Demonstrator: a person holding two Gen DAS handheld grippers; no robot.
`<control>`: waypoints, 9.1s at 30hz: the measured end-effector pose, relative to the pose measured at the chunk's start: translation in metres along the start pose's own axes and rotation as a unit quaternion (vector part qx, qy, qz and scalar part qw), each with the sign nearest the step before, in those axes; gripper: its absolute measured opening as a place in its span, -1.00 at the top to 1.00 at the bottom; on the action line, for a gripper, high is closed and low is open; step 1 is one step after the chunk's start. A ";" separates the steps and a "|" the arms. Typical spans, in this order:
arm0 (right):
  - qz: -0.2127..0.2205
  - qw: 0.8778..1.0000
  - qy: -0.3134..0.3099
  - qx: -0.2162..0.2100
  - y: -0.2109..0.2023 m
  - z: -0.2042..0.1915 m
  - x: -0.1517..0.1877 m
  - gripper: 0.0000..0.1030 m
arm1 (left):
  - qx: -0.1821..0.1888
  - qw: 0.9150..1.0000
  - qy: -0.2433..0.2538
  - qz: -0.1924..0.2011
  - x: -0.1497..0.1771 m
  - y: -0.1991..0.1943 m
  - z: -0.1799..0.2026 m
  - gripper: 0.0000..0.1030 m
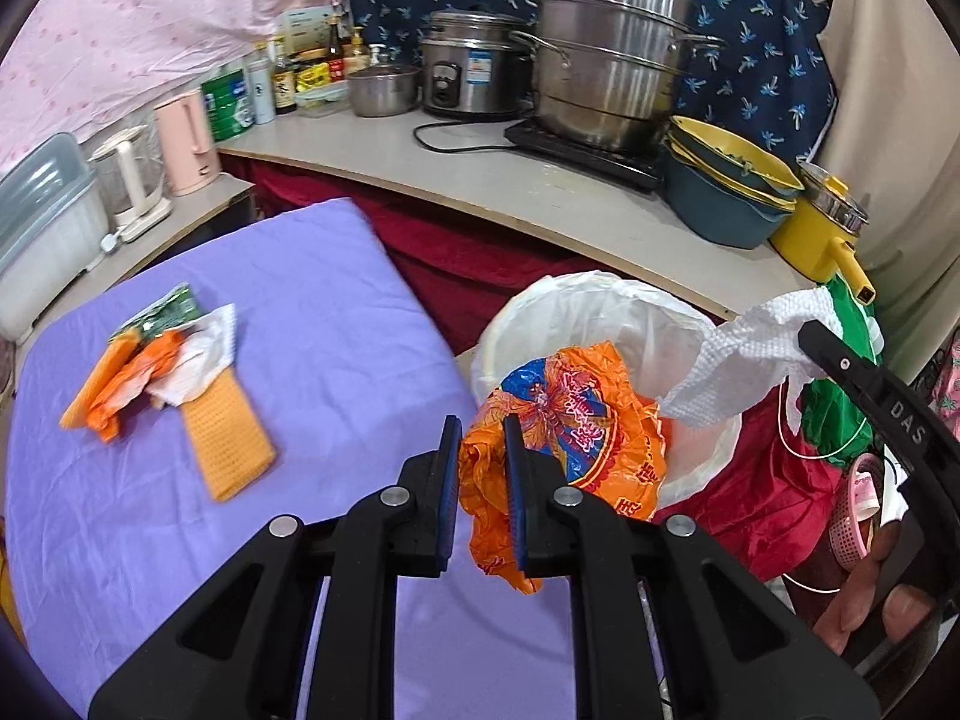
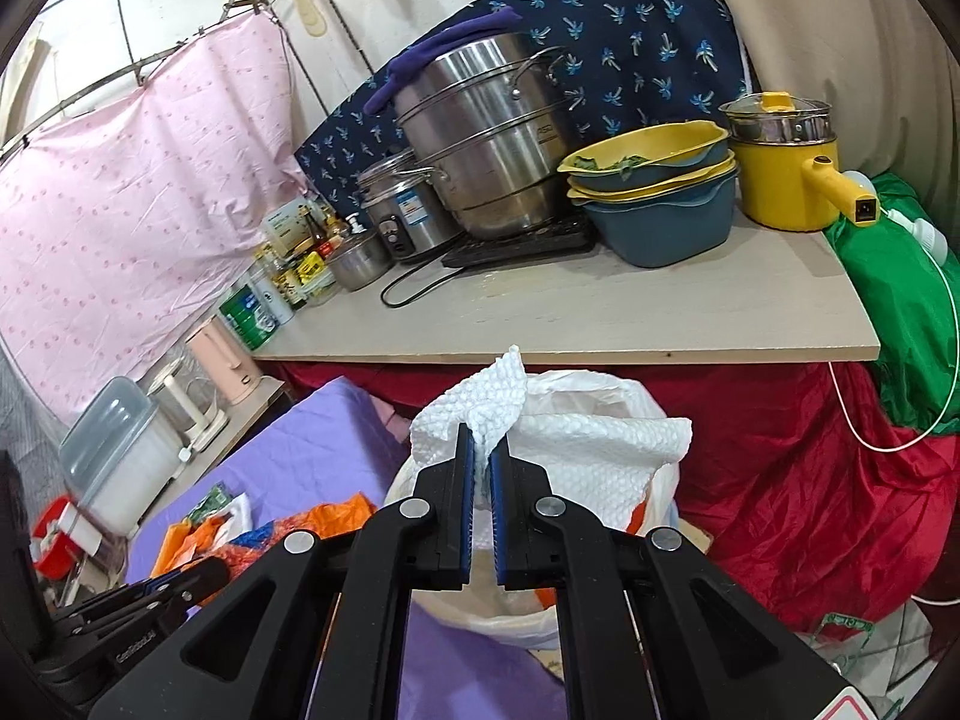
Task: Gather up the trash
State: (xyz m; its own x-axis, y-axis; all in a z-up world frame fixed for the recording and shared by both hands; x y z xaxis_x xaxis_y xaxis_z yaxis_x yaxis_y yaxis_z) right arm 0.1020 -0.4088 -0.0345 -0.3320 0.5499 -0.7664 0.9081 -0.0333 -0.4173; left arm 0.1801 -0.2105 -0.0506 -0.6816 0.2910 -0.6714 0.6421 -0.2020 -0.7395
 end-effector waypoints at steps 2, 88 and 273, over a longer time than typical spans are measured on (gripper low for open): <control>0.001 1.000 0.003 0.004 0.001 0.006 -0.004 0.90 | 0.007 1.000 0.003 -0.004 -0.008 0.011 0.012 0.74; -0.161 0.974 -0.114 -0.111 0.091 -0.230 0.153 0.15 | -0.137 0.969 -0.200 -0.047 0.087 0.006 -0.290 -0.17; -0.103 0.987 -0.020 -0.122 0.004 -0.124 0.095 0.97 | -0.061 0.979 -0.137 -0.135 0.170 0.029 -0.205 -0.32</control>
State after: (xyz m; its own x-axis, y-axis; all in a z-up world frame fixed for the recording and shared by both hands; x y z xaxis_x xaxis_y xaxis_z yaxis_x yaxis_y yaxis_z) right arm 0.1053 -0.2530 -0.0488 -0.5216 0.4911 -0.6977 0.8530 0.2814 -0.4396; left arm 0.1542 0.0250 -0.1761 -0.8897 0.0529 -0.4534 0.4522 -0.0335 -0.8913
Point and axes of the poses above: each gripper's, at about its wrist camera, not at the fingertips, and y roughly the way its jaws point, z to its right, x to its underside, the point moved 9 cm from there along y, roughly the way its jaws point, and after that the axes turned 10 degrees about -x, right-handed, at the moved point
